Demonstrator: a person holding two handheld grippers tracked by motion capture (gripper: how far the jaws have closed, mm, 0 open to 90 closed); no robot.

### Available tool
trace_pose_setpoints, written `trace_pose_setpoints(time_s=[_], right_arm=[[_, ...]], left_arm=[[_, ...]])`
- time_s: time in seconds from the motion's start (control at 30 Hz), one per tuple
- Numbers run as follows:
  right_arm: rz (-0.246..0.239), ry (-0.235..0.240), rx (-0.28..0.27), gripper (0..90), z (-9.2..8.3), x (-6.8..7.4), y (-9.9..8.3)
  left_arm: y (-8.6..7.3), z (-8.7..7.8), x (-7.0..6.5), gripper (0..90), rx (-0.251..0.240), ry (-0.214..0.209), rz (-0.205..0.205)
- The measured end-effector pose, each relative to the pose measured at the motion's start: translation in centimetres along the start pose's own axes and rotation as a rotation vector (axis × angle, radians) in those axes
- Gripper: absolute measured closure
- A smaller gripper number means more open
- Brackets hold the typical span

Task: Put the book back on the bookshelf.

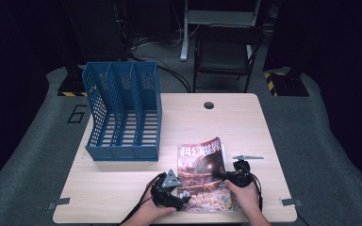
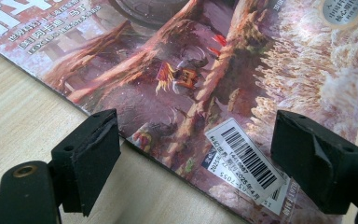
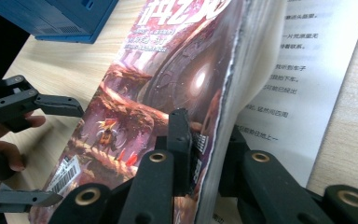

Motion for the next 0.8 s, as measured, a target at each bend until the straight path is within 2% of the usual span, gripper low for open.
trace_pose_setpoints(time_s=[0.07, 0.13, 0.17, 0.27, 0.4, 0.43, 0.47, 0.57, 0.7, 0.8], right_arm=[[-0.007, 0.008, -0.004, 81.6, 0.0, 0.0, 0.1], [0.023, 0.017, -0.008, 83.0, -0.2, 0.2, 0.0], [0.006, 0.023, -0.021, 84.0, -0.2, 0.1, 0.1], [0.005, 0.032, -0.045, 85.3, -0.3, 0.3, 0.1], [0.021, 0.038, -0.059, 85.5, -0.5, 0.6, 0.0], [0.002, 0.04, -0.069, 85.5, -0.5, 0.5, 0.1], [-0.008, 0.036, -0.083, 85.6, -0.5, 0.7, 0.1], [-0.023, 0.03, -0.097, 85.6, -0.7, 1.0, 0.2], [-0.045, 0.022, -0.119, 85.7, -0.8, 1.3, 0.2], [-0.064, 0.019, -0.13, 85.7, -0.9, 1.4, 0.2]], left_arm=[[0.0, 0.0, 0.1, 15.8, 0.0, 0.003, 0.002], [0.0, 0.0, 0.1, 16.0, 0.002, 0.005, 0.0], [0.0, 0.0, 0.1, 16.3, -0.004, 0.011, -0.009], [0.0, -0.1, 0.2, 19.3, -0.011, 0.007, -0.019], [0.0, -0.2, 0.5, 21.3, -0.016, 0.004, -0.026], [0.0, -0.2, 0.7, 21.4, -0.019, 0.02, -0.013], [0.0, -0.3, 0.7, 21.7, -0.022, 0.015, -0.033], [0.0, -0.4, 1.0, 22.4, -0.019, 0.019, -0.03], [0.0, -0.6, 1.4, 22.7, -0.018, 0.018, -0.05], [0.0, -0.6, 1.9, 22.2, -0.028, 0.047, -0.066]])
Point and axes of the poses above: each handheld gripper's, and its own axes: z roughly forward along the jaws, y roughly out of its top, x roughly to its left, the point moved 7 cm from there along z, roughly forward along the jaws, and after that the axes turned 7 degrees about -x, right-handed, at the moved point
